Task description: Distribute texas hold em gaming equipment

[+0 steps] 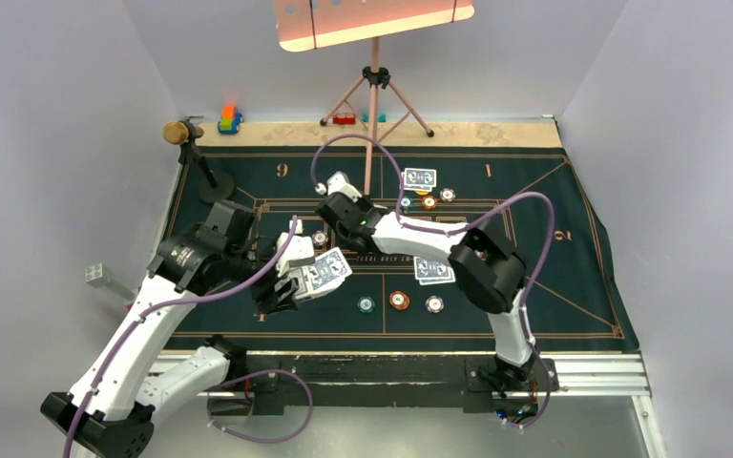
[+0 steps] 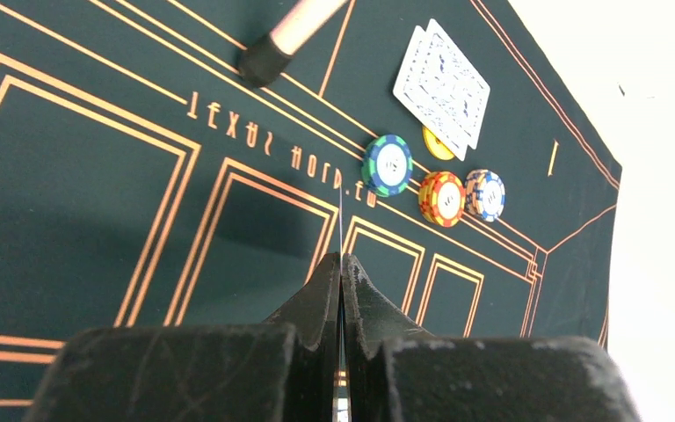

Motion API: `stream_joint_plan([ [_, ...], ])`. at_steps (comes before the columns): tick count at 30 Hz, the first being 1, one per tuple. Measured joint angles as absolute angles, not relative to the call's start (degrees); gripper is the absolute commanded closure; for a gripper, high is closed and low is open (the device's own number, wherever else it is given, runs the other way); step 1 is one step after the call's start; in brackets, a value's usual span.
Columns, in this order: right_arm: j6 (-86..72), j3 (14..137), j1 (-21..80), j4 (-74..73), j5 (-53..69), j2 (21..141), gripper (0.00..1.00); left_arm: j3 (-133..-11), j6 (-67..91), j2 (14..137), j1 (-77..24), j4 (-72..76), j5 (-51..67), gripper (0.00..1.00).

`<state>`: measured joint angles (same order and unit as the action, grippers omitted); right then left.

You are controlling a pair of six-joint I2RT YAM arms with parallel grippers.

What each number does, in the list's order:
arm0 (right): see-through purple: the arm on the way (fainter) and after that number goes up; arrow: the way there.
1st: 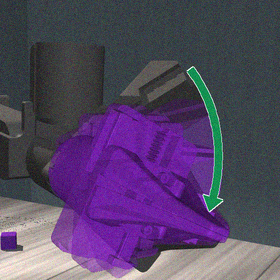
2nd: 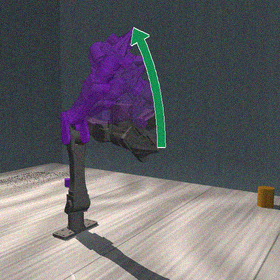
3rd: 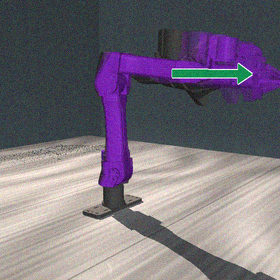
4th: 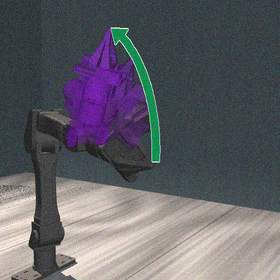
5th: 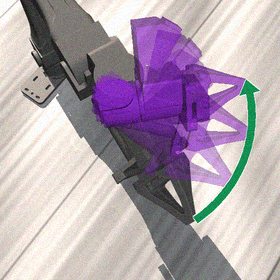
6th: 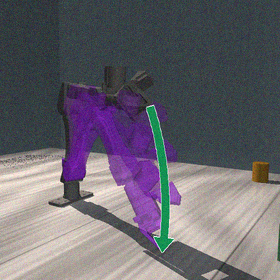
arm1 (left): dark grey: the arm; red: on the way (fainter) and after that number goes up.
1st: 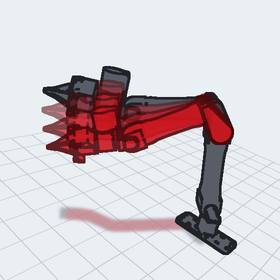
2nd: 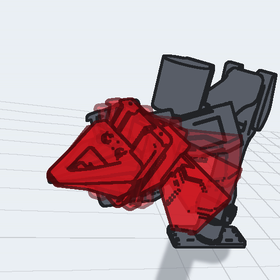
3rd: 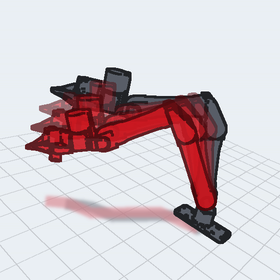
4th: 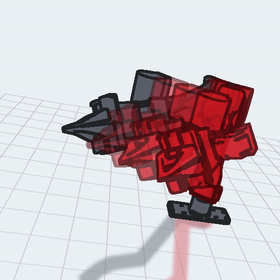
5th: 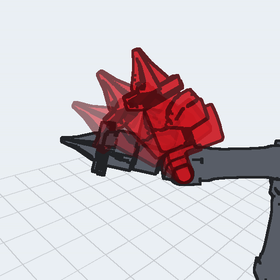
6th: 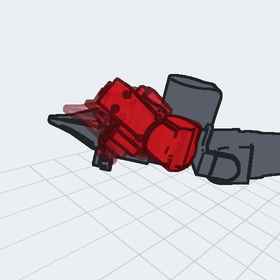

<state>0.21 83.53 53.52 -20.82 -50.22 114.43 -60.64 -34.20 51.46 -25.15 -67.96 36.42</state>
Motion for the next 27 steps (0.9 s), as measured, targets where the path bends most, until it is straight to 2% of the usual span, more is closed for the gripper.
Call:
stream_joint_plan([
  [9, 0.0, 88.9, 55.5, -20.8, -51.1, 122.5, 0.98, -60.6, -34.7, 51.2, -25.1, -68.7, 36.4, 1.00],
  [16, -4.3, 89.7, 56.7, -22.5, -46.5, 125.2, 0.68, -60.6, -34.7, 51.2, -25.1, -68.7, 36.4, 1.00],
  [27, -9.5, 90.1, 56.5, -21.4, -37.5, 125.1, 0.48, -60.6, -34.7, 51.1, -25.1, -68.8, 36.4, 1.00],
])
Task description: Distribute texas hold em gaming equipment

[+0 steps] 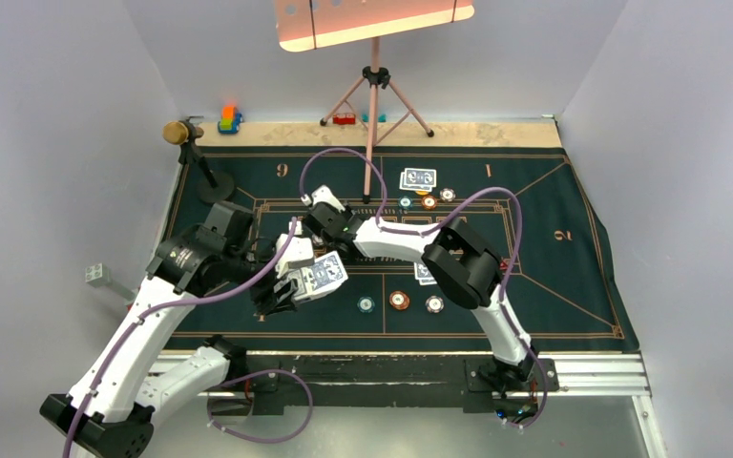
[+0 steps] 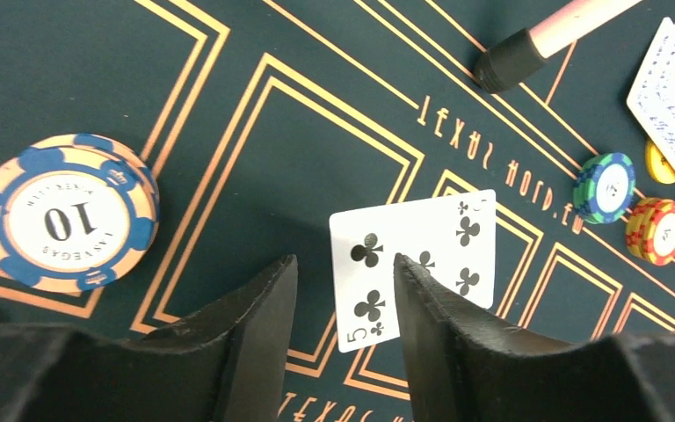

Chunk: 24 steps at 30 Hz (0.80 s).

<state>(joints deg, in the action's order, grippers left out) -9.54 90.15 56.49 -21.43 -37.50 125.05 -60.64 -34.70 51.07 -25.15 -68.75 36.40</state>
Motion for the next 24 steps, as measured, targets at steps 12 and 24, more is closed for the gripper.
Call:
stream_joint_plan([
  [12, -14.6, 86.9, 52.9, -22.7, -23.7, 114.5, 0.30, -60.6, -34.7, 50.7, -25.1, -68.9, 36.4, 1.00],
  [24, -25.4, 75.0, 42.1, -23.4, -1.9, 78.2, 0.12, -60.6, -34.7, 50.9, -25.1, -68.9, 36.4, 1.00],
])
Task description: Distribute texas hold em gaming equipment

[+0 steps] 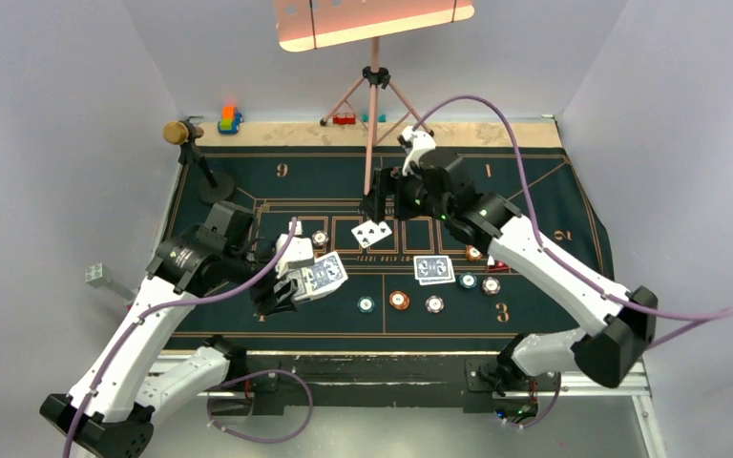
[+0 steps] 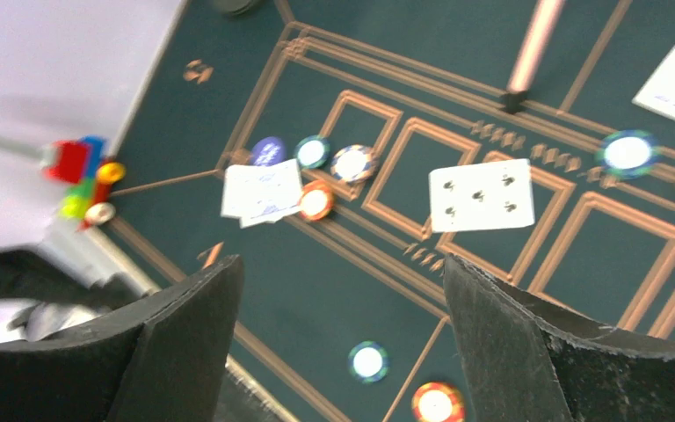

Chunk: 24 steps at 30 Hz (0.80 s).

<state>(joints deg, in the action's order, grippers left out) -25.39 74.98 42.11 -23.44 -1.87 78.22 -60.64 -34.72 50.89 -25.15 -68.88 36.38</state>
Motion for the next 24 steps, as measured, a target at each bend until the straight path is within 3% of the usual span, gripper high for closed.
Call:
stream_joint_plan([
  [9, -35.0, 65.4, 43.0, -13.7, 24.2, 74.0, 0.07, -60.6, -34.7, 52.4, -25.1, -67.9, 36.4, 1.00],
  [19, -39.3, 65.1, 47.7, -7.4, 34.2, 81.0, 0.04, -60.7, -34.6, 52.7, -25.1, -66.9, 36.2, 1.00],
  [24, -41.1, 64.1, 48.0, -4.8, 35.7, 83.3, 0.22, -60.9, -34.6, 52.8, -25.1, -67.0, 36.1, 1.00],
])
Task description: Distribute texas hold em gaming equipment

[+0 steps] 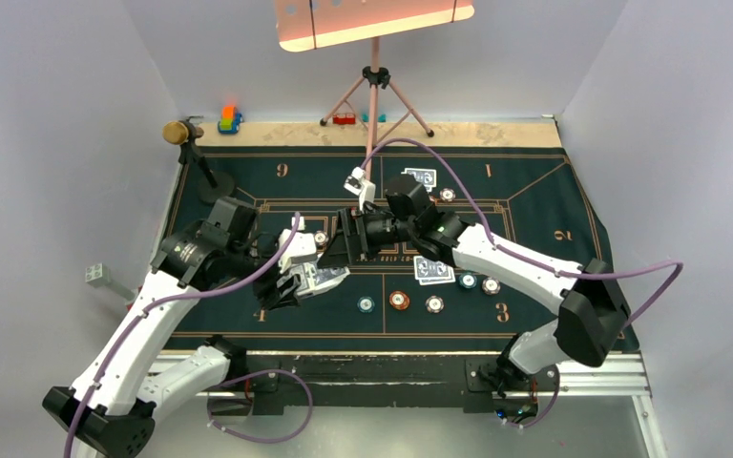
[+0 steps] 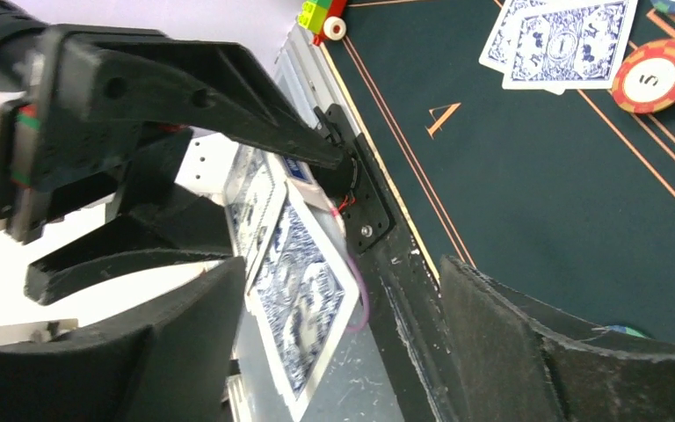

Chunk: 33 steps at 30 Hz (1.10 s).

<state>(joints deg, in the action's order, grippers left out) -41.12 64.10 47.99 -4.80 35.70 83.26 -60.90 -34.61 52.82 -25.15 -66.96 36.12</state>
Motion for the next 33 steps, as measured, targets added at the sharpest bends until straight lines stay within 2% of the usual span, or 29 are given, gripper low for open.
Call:
stream_joint_plan([
  [6, -42.7, 62.8, 48.0, -3.7, 37.1, 85.4, 0.38, -61.4, -34.6, 52.9, -25.1, -67.1, 35.9, 1.00],
  [10, -43.4, 62.6, 48.0, -2.6, 37.5, 85.4, 0.55, -61.4, -34.6, 53.1, -25.1, -67.2, 35.5, 1.00],
  [13, -43.8, 62.5, 48.0, -2.3, 37.6, 85.1, 0.60, -61.4, -34.6, 53.2, -25.1, -67.3, 35.2, 1.00],
  [22, -43.5, 61.4, 47.3, -3.9, 36.7, 81.6, 0.63, -61.4, -34.6, 53.1, -25.1, -67.2, 35.3, 1.00],
  [33, -40.3, 62.0, 47.1, -9.6, 33.6, 80.4, 0.53, -61.4, -34.6, 53.0, -25.1, -67.9, 35.2, 1.00],
])
